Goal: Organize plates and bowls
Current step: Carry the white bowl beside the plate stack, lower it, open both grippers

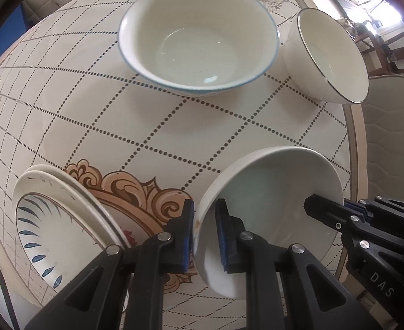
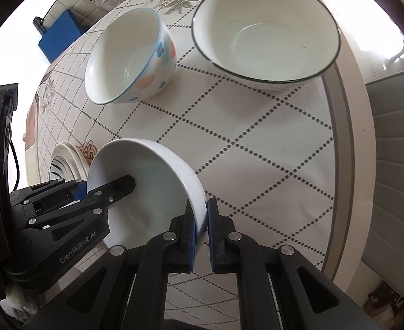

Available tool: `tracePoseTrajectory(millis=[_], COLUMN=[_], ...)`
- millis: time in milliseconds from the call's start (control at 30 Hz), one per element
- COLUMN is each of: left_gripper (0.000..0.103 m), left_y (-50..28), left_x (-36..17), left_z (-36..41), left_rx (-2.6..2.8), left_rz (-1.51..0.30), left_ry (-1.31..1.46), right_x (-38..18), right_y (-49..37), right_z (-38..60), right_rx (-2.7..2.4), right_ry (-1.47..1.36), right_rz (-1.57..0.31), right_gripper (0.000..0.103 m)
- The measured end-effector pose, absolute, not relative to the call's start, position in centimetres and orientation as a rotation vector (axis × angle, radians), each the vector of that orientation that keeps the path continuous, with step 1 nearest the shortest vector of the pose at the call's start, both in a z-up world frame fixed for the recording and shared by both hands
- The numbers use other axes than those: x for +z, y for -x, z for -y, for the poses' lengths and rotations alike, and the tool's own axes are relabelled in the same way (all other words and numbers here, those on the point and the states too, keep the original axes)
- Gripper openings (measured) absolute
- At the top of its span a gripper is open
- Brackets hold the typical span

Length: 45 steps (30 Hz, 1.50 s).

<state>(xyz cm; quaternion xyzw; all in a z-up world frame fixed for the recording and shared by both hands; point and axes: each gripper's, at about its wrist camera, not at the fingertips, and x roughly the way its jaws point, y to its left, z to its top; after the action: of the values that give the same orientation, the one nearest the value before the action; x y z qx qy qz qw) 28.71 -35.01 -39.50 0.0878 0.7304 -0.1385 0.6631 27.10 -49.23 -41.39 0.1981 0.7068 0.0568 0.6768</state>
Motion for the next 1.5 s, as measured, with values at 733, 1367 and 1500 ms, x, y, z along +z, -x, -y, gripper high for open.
tracePoseTrajectory(millis=[733, 1367, 1500], left_gripper=[0.014, 0.029, 0.030], left_y=[-27.4, -29.9, -33.0], left_x=[-42.9, -34.8, -33.2], left_z=[29.8, 24.4, 25.9], left_rx=[-0.264, -0.168, -0.201], left_rz=[-1.726, -1.536, -1.519], left_ry=[-0.164, -0.105, -0.074], right_x=[-43.6, -38.2, -36.3], right_y=[-26.5, -27.7, -29.7], right_z=[45.9, 50.1, 51.2], right_rx=[0.169, 0.123, 0.135], right_ry=[-0.376, -0.460, -0.535], right_rz=[-1.666, -1.605, -1.548], right_gripper=[0.009, 0.063, 0.084])
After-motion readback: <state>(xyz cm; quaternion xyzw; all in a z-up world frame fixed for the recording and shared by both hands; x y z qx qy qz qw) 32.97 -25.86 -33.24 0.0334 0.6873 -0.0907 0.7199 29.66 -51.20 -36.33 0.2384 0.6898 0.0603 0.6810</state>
